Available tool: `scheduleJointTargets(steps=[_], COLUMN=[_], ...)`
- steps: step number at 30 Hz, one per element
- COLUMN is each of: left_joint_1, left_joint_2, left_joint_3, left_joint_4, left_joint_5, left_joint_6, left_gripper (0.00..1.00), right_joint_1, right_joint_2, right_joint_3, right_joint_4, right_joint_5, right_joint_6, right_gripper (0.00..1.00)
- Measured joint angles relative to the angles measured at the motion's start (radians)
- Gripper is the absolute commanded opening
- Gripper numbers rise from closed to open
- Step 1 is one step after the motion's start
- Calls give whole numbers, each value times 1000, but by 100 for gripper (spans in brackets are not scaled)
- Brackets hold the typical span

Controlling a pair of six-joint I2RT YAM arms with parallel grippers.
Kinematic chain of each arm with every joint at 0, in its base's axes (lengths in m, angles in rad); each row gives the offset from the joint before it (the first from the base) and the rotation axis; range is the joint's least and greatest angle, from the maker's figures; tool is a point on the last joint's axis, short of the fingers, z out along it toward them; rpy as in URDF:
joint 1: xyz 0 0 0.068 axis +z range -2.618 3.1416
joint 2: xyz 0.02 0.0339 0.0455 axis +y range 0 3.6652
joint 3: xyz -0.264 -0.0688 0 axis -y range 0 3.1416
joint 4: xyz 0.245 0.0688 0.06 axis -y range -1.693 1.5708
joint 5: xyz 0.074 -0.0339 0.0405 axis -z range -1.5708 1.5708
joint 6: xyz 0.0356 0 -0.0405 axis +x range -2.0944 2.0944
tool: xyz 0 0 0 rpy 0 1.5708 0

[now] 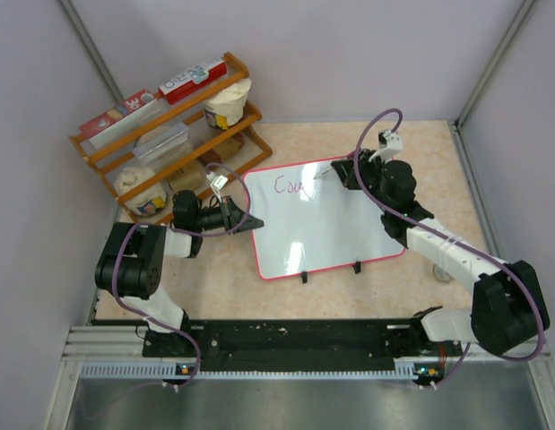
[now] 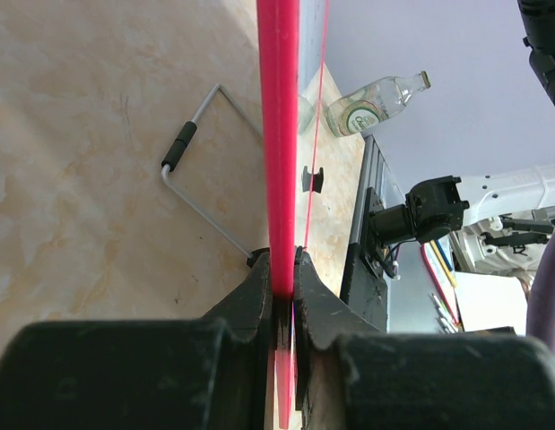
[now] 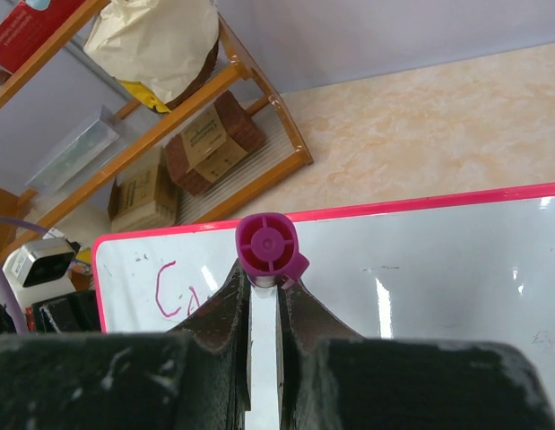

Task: Write a sentence on the whiteboard
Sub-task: Write with the whiteboard marker on the whiteboard.

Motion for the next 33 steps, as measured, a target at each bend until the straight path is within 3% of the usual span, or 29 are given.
scheduleJointTargets(steps=[33], left_joint_1=[0], left_joint_2=[0], left_joint_3=[0], left_joint_4=[-15], left_joint_5=[-2], left_joint_6=[-1], left_gripper=[0], right_joint_1=[0], right_joint_2=[22], right_joint_3=[-33], right_joint_4=[31], right_joint_5=[-69], right_joint_6=[5], right_gripper=[0])
